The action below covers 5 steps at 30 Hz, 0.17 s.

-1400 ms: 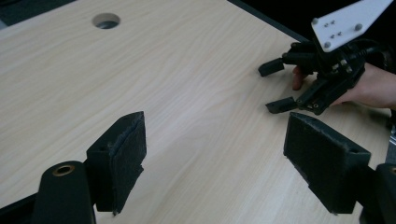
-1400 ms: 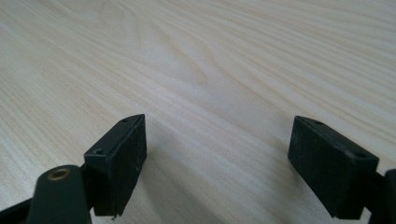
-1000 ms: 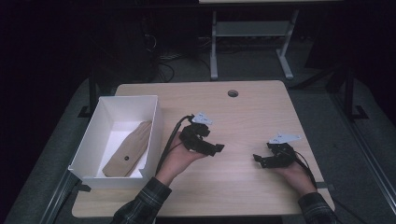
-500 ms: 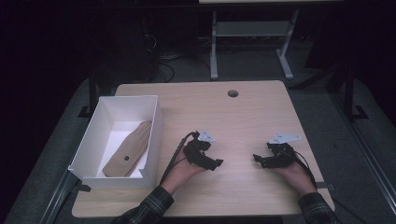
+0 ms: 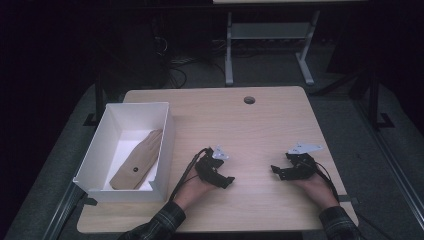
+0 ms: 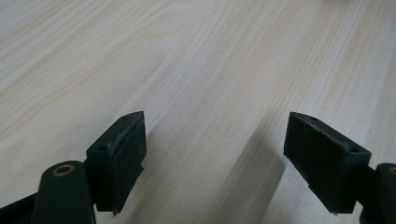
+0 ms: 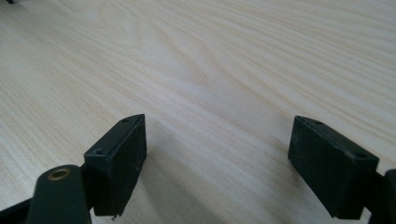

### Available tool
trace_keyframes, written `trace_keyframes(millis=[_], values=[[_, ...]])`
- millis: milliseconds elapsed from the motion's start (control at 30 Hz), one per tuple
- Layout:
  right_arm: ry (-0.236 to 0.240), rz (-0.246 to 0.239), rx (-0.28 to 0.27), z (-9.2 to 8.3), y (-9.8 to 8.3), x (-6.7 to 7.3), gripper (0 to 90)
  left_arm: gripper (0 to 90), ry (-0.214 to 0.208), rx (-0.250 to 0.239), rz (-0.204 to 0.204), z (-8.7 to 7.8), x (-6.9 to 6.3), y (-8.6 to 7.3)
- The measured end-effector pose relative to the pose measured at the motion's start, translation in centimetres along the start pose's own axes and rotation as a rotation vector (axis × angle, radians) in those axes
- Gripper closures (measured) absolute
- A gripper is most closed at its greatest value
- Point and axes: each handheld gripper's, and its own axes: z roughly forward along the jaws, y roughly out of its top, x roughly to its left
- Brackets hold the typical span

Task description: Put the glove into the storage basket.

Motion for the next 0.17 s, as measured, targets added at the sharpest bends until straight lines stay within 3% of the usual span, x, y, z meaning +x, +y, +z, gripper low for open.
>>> trace_keyframes(millis=[100,167], values=[[0.000,0.000,0.000,0.00,0.00,0.00,19.0,19.7,-0.001,-0.007,0.002,0.01,-0.02,-0.11],[0.000,0.000,0.000,0.00,0.00,0.00,19.0,17.5,0.001,-0.024,0.026,0.07,-0.02,-0.40]])
